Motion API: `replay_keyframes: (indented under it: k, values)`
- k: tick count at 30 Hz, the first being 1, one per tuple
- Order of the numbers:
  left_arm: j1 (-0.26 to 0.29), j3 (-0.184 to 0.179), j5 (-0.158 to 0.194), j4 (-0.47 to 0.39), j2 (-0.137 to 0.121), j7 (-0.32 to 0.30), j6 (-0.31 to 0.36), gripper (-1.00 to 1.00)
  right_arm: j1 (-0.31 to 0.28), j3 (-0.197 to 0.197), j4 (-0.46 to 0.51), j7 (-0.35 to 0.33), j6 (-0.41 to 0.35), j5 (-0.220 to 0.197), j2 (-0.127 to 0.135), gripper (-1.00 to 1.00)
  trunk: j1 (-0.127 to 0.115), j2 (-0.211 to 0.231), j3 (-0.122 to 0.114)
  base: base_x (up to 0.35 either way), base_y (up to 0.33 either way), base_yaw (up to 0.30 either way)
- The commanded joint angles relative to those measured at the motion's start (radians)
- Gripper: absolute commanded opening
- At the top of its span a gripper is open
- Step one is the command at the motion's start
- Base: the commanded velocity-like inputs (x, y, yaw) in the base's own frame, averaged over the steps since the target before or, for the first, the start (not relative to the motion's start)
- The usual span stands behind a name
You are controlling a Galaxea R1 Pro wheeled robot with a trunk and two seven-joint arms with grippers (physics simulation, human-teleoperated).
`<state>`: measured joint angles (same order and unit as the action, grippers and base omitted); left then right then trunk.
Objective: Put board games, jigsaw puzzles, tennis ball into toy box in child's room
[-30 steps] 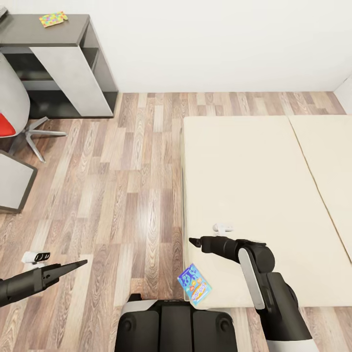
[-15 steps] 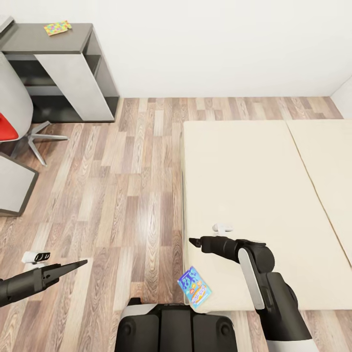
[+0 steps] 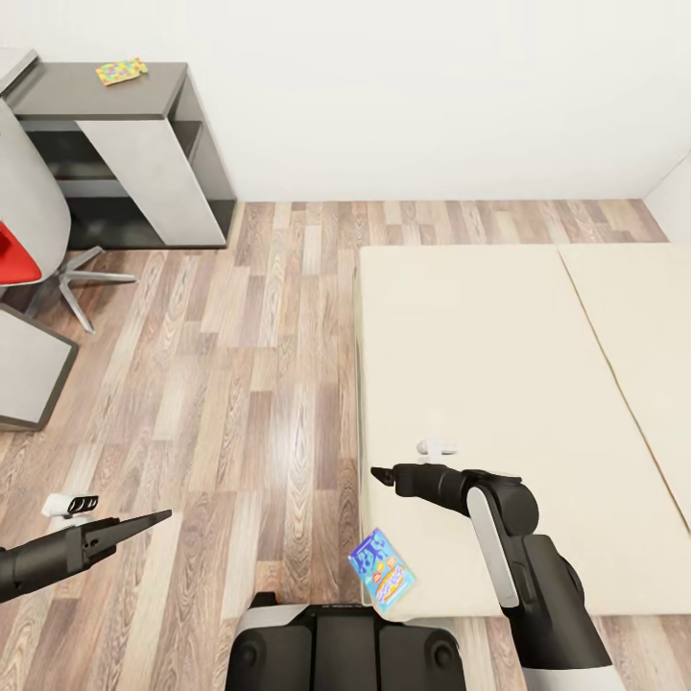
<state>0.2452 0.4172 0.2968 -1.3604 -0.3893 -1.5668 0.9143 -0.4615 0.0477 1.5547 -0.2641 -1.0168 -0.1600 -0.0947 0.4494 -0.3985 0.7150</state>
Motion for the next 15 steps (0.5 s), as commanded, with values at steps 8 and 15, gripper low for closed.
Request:
replay_keyframes:
  k: [8,15]
  values:
    - [0.000,0.000,-0.001,0.000,-0.001,-0.004,0.011,1.00,0.000,0.000,0.001,0.000,-0.005,-0.002,0.000,1.00,0.001,-0.001,-0.012,0.000,0.000,0.000]
    - [0.000,0.000,-0.001,0.000,-0.002,-0.004,0.011,1.00,0.000,0.000,0.001,0.001,-0.005,0.000,0.000,1.00,0.001,-0.001,-0.023,0.000,0.000,0.000]
